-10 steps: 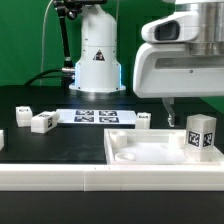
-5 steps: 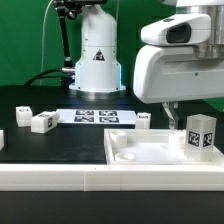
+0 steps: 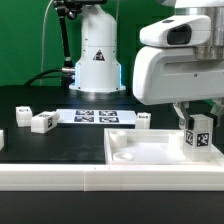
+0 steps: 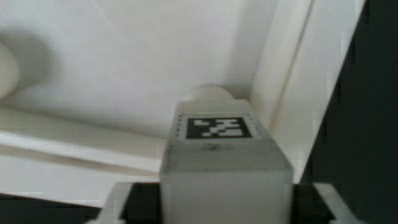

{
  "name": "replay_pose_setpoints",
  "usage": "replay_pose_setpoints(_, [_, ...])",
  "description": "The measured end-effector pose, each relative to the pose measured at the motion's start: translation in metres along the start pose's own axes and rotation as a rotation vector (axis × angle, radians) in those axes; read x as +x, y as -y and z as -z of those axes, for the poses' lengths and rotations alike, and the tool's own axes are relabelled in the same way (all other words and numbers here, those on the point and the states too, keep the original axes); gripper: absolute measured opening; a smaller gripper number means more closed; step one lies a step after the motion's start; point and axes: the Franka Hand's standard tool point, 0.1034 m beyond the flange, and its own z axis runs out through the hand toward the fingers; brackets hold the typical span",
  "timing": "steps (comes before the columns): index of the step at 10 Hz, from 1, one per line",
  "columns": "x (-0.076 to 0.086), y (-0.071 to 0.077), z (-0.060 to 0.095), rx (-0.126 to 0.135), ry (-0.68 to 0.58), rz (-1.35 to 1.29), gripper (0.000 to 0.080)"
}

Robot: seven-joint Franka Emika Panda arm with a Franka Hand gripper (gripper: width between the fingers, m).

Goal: Assemble one leg

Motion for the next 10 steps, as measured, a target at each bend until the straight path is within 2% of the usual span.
replay_pose_setpoints(1, [-0.0002, -0.0009, 0.0, 0.004, 0.001, -0.018, 0.029])
replay_pose_setpoints(2, [0.0001, -0.0048, 0.0006, 0.018, 0.001, -0.092, 0.029])
replay_pose_setpoints(6, [0.0001, -0.0092, 0.0004, 0.076, -0.017, -0.557, 0.029])
replay_pose_setpoints(10, [0.0021, -0.0019, -0.0003, 0.077, -0.033, -1.012, 0.0291])
